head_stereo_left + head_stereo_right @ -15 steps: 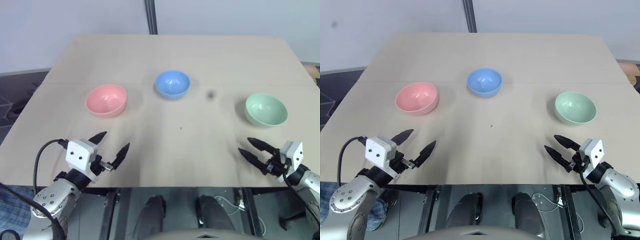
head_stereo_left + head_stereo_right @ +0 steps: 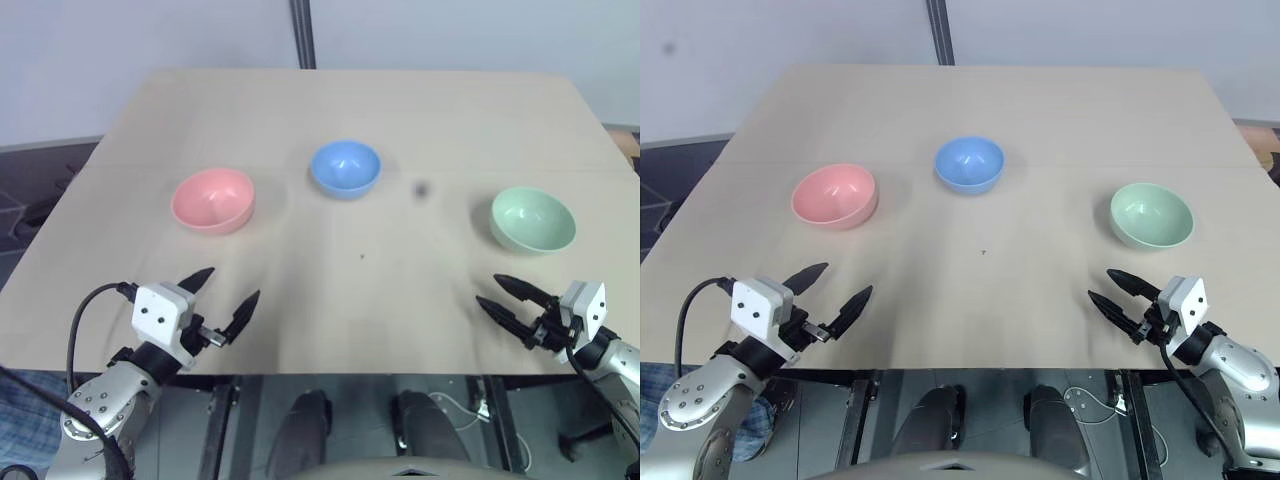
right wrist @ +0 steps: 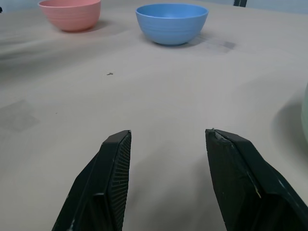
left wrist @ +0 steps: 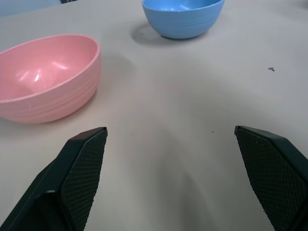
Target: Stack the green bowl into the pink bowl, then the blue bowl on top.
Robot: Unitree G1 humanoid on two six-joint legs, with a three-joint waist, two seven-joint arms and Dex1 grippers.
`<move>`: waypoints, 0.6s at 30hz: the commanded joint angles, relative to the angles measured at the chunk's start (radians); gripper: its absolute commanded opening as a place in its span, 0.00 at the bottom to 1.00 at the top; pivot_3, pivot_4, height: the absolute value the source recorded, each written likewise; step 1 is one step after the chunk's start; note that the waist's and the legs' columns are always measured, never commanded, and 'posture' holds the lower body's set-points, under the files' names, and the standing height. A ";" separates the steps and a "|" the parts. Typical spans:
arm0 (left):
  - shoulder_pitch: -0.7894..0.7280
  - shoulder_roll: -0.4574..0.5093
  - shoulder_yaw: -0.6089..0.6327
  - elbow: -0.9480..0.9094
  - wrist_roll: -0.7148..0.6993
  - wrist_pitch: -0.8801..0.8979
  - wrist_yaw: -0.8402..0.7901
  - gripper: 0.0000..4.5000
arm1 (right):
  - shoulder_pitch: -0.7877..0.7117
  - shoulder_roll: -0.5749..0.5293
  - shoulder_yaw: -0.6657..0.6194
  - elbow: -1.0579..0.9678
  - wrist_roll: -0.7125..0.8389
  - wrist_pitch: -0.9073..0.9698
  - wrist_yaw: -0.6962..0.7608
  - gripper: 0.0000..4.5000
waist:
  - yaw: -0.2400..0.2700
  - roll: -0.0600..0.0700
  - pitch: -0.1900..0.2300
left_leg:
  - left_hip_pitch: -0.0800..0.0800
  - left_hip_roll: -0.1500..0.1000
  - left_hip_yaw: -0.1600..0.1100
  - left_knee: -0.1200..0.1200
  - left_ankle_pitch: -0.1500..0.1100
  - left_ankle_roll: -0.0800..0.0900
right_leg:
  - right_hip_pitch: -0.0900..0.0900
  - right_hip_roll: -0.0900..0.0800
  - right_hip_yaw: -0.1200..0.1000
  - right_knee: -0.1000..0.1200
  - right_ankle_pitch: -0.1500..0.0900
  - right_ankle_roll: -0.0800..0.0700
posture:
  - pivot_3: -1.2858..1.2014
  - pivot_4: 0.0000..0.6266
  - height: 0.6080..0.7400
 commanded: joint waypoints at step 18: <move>-0.022 0.018 -0.001 -0.020 -0.023 0.013 0.014 1.00 | -0.041 -0.024 0.004 -0.102 0.038 0.070 -0.008 0.57 | 0.000 0.000 0.000 | 0.000 0.000 0.000 0.000 0.000 0.000 | 0.000 0.000 0.000 0.000 0.000 0.000 | 0.52 0.24 1.00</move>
